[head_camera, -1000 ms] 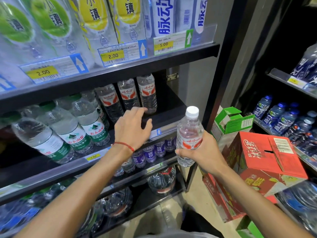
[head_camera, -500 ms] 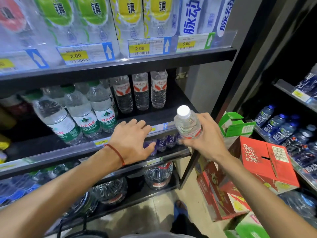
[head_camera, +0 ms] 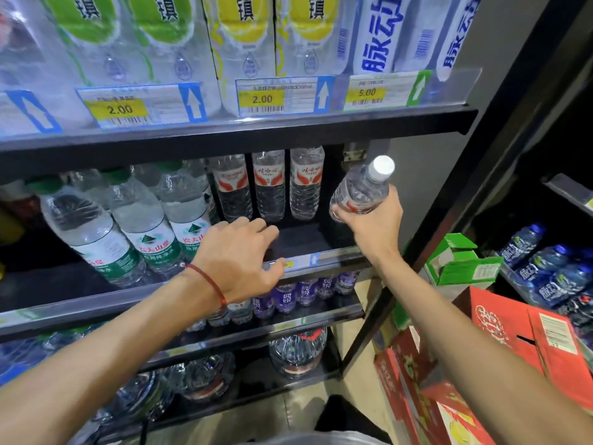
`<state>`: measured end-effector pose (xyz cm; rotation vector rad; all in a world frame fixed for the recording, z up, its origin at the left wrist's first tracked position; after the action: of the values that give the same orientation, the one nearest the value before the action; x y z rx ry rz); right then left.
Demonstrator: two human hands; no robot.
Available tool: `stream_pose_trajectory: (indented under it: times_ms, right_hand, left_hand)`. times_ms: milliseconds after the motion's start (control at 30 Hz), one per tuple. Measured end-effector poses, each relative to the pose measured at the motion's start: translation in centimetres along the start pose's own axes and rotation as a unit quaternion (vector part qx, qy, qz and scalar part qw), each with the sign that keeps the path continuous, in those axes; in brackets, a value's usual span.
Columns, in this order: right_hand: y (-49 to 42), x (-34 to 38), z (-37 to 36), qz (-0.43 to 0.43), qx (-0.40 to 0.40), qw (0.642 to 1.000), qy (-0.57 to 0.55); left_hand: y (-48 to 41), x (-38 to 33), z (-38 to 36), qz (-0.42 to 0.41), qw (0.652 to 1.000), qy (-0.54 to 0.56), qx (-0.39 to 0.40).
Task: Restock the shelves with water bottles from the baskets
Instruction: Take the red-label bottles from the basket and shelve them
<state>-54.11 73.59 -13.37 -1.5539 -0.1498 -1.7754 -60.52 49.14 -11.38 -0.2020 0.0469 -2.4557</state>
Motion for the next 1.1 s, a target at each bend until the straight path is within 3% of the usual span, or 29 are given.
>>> stream_pose_trajectory:
  times_ms: [167,333,467,600,767,1100]
  right_hand:
    - [-3.6,-4.2,-2.5,-0.05,0.013,0.998,0.032]
    - [-6.4,-3.2,-4.8,0.016,0.079,0.996,0.049]
    - [-7.1,-3.6,-6.8,-0.028,0.131,0.99,-0.04]
    - [-7.4,-6.2,-7.8,-0.06,0.167,0.984,0.023]
    - [-7.5,-12.4,-8.6,-0.118,0.155,0.981,0.026]
    - [-7.2,-10.9,-9.2,-0.123,0.192,0.973,0.019]
  left_hand:
    - [-1.6,0.1,-1.5,0.01,1.0,-0.01,-0.004]
    - [-2.8,0.1,-2.7,0.012,1.0,-0.016,0.003]
    - [-3.1,-0.5,-3.3,0.014,1.0,-0.013,0.003]
    - [-3.2,-0.5,-4.1,0.015,1.0,-0.008,0.016]
    - [-3.4,-0.6,-4.5,0.01,1.0,-0.003,0.017]
    - [-3.4,-0.4,-4.3,0.022,1.0,0.002,-0.007]
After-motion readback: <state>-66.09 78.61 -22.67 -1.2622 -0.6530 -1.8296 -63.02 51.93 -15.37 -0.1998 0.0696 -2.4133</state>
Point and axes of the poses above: each hand's wrist, its own y-axis away from the middle knuckle, its own z-axis out of the back of the hand, x = y × z, the point moved 10 cm from there along -y, towards the middle knuckle, and after that the axes turned 3 degrees about x, right-handed, at the moved point
